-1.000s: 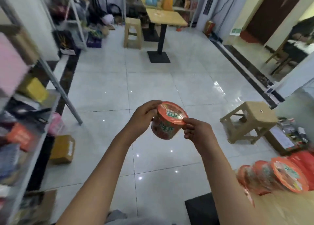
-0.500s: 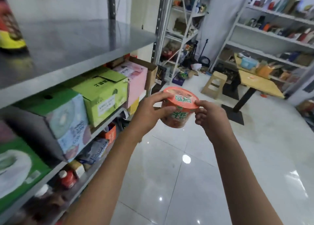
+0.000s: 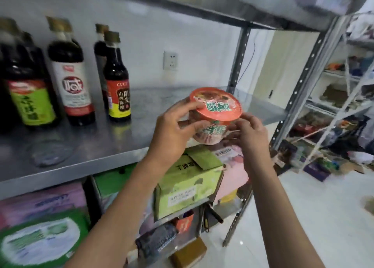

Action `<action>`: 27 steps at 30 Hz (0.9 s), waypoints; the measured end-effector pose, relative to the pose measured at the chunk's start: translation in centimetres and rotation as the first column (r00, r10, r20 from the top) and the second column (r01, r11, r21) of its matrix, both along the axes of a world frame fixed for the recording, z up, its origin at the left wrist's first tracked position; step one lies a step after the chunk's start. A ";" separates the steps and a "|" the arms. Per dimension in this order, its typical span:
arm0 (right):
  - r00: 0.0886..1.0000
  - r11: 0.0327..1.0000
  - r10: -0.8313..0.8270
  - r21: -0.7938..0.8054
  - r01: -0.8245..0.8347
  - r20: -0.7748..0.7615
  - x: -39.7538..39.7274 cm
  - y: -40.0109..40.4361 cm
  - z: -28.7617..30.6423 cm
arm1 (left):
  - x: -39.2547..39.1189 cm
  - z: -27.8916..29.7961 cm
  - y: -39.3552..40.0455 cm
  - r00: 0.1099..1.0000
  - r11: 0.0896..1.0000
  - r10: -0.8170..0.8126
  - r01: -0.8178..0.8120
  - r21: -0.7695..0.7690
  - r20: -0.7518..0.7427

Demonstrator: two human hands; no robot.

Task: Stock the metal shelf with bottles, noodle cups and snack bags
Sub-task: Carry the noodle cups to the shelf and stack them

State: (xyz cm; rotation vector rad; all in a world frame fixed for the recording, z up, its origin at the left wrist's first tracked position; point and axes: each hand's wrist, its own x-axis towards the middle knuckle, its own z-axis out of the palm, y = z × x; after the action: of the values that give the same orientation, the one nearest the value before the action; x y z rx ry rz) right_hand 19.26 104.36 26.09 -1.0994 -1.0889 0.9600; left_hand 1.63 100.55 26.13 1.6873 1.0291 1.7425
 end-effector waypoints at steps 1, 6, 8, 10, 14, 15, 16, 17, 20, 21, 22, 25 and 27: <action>0.998 0.999 0.043 0.004 -0.043 0.036 -0.5 1.9 0.2 | -0.5 0.8 1.2 0.998 0.998 0.063 -0.063 0.006 0.006; 0.946 0.961 0.277 -0.032 -0.276 0.165 -4.0 10.9 -0.1 | -3.0 2.6 8.5 0.947 0.948 0.319 -0.319 -0.003 0.040; 0.897 0.924 0.382 -0.063 -0.378 0.224 -5.8 13.7 -0.4 | -4.2 2.4 11.4 0.914 0.914 0.405 -0.405 -0.007 0.023; 0.830 0.884 0.460 -0.079 -0.460 0.316 -7.4 15.8 -0.8 | -5.6 1.9 14.0 0.876 0.875 0.483 -0.482 -0.049 0.005; 0.755 0.855 0.491 -0.076 -0.512 0.434 -9.6 18.1 -1.6 | -7.3 1.1 17.9 0.766 0.768 0.637 -0.640 -0.016 -0.093; 0.743 0.854 0.492 -0.084 -0.514 0.454 -9.8 18.5 -1.9 | -7.6 1.0 18.9 0.738 0.740 0.667 -0.672 -0.021 -0.106; 0.728 0.853 0.489 -0.088 -0.515 0.481 -10.0 18.8 -2.2 | -7.8 0.7 19.7 0.732 0.732 0.673 -0.680 -0.047 -0.109; 0.713 0.849 0.486 -0.080 -0.522 0.506 -10.1 18.9 -2.4 | -8.1 0.5 20.3 0.734 0.733 0.672 -0.678 -0.059 -0.099; 0.689 0.828 0.494 -0.045 -0.559 0.530 -10.2 19.1 -3.0 | -9.4 -0.7 21.7 0.668 0.677 0.716 -0.736 -0.032 -0.201; 0.694 0.829 0.488 -0.031 -0.559 0.529 -10.3 19.1 -3.0 | -9.8 -0.9 21.8 0.653 0.664 0.723 -0.747 -0.032 -0.225; 0.692 0.831 0.481 -0.029 -0.555 0.539 -10.3 19.2 -3.1 | -10.0 -1.0 21.8 0.630 0.642 0.733 -0.765 -0.044 -0.256; 0.654 0.831 0.459 -0.029 -0.556 0.601 -10.2 19.1 -3.1 | -10.5 -1.3 21.8 0.590 0.590 0.758 -0.802 -0.095 -0.276; 0.648 0.827 0.461 -0.029 -0.561 0.607 -10.1 19.2 -3.0 | -10.7 -1.4 21.8 0.585 0.570 0.764 -0.809 -0.142 -0.271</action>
State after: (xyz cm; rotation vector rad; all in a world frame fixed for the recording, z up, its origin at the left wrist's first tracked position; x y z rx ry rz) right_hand 9.18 123.54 23.06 -0.9870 -2.0560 0.9518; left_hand -9.06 122.39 24.68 1.2847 2.2702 1.8238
